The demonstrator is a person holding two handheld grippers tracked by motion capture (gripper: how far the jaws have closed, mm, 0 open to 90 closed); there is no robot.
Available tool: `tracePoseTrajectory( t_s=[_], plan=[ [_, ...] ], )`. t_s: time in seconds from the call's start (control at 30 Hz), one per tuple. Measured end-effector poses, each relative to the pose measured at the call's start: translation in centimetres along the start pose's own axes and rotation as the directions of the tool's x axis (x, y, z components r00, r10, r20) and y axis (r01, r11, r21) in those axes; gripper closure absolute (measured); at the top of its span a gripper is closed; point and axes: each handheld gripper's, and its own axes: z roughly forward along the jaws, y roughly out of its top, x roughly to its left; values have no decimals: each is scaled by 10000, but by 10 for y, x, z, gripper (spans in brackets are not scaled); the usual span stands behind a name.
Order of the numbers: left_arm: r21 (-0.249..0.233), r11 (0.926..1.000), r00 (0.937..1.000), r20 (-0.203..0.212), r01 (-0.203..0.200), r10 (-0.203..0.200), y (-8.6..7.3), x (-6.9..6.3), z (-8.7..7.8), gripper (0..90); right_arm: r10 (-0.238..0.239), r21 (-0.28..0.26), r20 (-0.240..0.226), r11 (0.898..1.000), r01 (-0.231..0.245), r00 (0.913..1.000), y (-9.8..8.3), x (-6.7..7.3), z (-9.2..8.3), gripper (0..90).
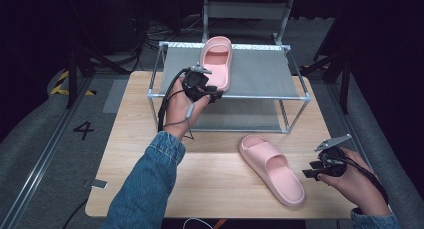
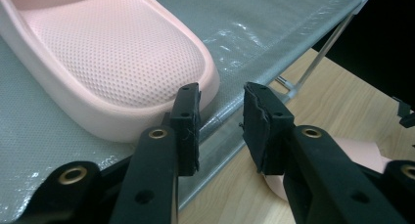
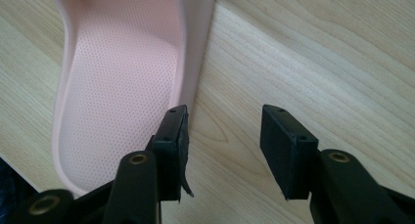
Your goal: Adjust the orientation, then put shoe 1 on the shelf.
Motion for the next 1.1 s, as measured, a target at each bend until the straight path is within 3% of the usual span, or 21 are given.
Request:
tracePoseTrajectory(
  t_s=[0.17,0.3,0.47,0.67,0.83,0.93,1.1],
  plan=[
    [-68,9996,9996,-69,-270,270,-3,-7,-13,532,-76,4,-7,10000,76,10000,1,2,1,540],
    [220,9987,9976,-521,-450,461,-10,-15,-30,456,-124,-36,-21,9999,124,9999,3,4,2,537],
    [661,9966,9954,-787,-499,550,-21,-21,-46,391,-263,-102,-132,9996,262,9996,9,7,4,535],
    [947,9918,9885,-1169,-854,963,-42,-28,-62,366,-264,-75,-362,9996,262,9990,19,14,5,591],
    [1013,9920,9896,-1148,-756,871,-56,-30,-71,353,-499,-133,-476,9987,493,9976,28,23,5,588],
    [1138,9905,9880,-1246,-774,916,-67,-30,-74,344,-736,-146,-787,9973,726,9942,32,30,7,575],
    [1398,9887,9906,-1170,-541,708,-87,-23,-73,326,-894,-148,-993,9960,884,9910,39,42,10,570]
  ],
)
